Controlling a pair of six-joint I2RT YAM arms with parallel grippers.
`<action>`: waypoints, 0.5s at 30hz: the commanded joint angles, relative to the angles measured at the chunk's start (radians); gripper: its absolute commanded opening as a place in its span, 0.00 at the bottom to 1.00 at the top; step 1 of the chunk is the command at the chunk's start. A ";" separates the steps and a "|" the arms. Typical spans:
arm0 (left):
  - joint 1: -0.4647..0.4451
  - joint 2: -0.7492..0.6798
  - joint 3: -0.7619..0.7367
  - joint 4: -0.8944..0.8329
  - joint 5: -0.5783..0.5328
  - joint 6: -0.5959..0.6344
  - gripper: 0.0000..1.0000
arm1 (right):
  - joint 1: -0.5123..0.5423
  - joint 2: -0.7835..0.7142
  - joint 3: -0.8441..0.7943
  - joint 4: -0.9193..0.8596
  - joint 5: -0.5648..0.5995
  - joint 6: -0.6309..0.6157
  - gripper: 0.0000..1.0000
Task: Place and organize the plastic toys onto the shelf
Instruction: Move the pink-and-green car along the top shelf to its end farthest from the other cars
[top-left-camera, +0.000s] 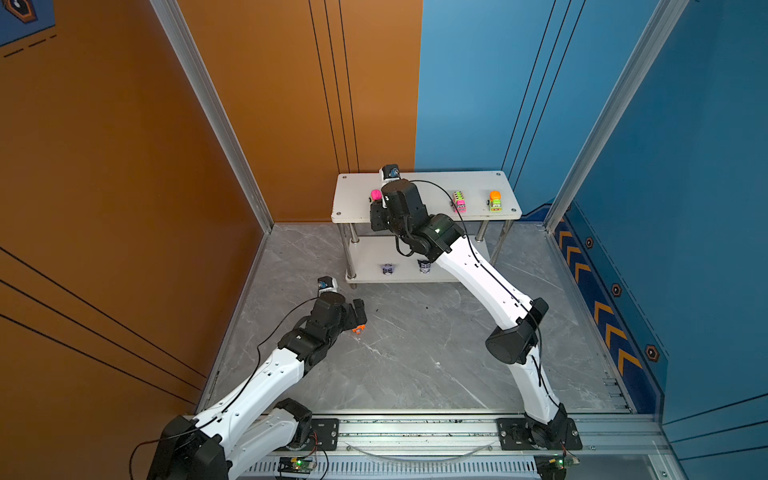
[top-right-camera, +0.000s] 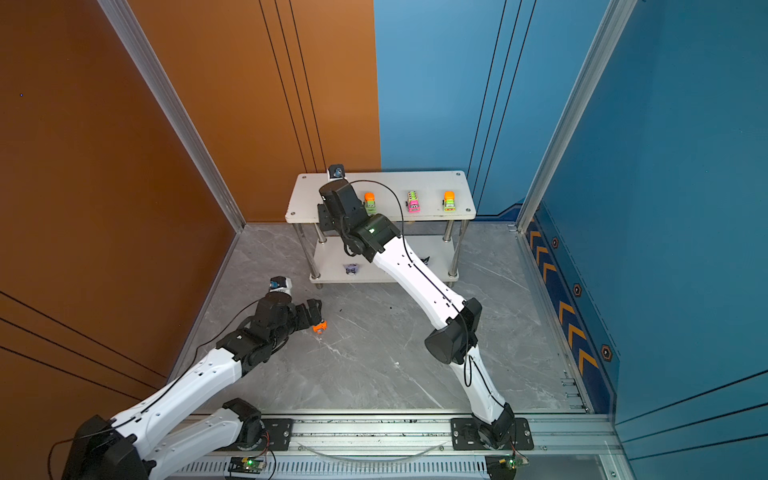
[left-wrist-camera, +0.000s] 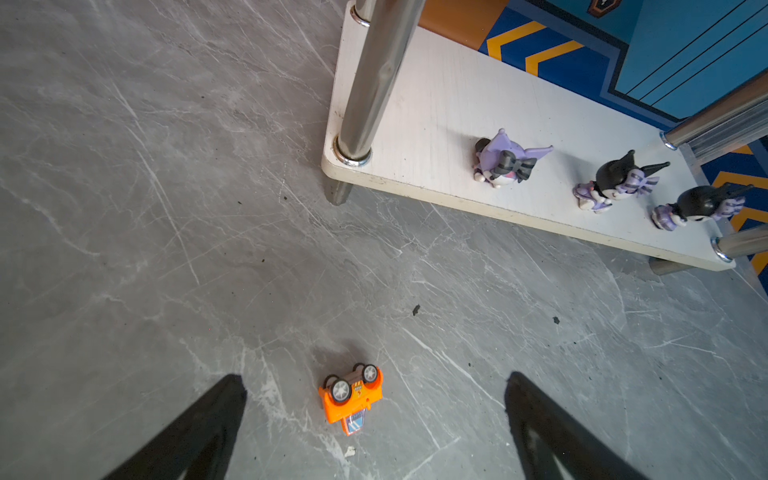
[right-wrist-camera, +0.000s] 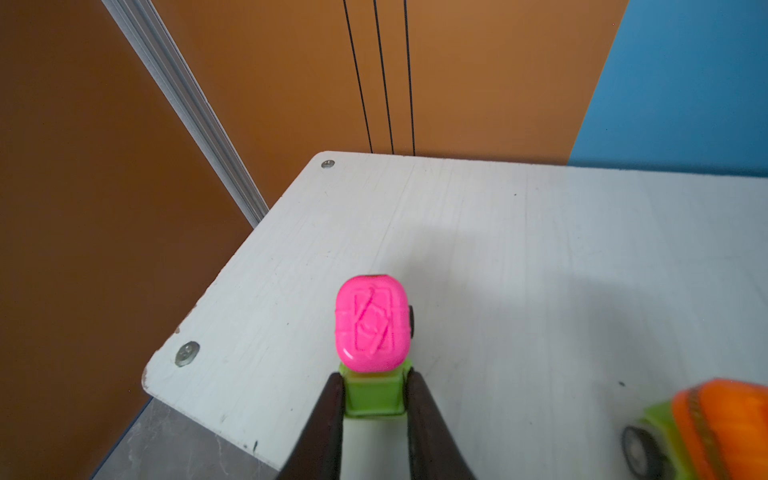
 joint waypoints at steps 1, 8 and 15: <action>0.009 -0.011 -0.009 -0.024 0.018 -0.003 0.99 | -0.005 0.022 0.013 -0.008 0.000 0.014 0.16; 0.010 -0.019 -0.010 -0.030 0.014 -0.002 0.99 | -0.003 0.026 0.014 0.001 0.019 0.014 0.11; 0.011 -0.018 -0.010 -0.030 0.015 -0.003 0.99 | 0.021 0.012 0.013 0.001 0.139 -0.035 0.10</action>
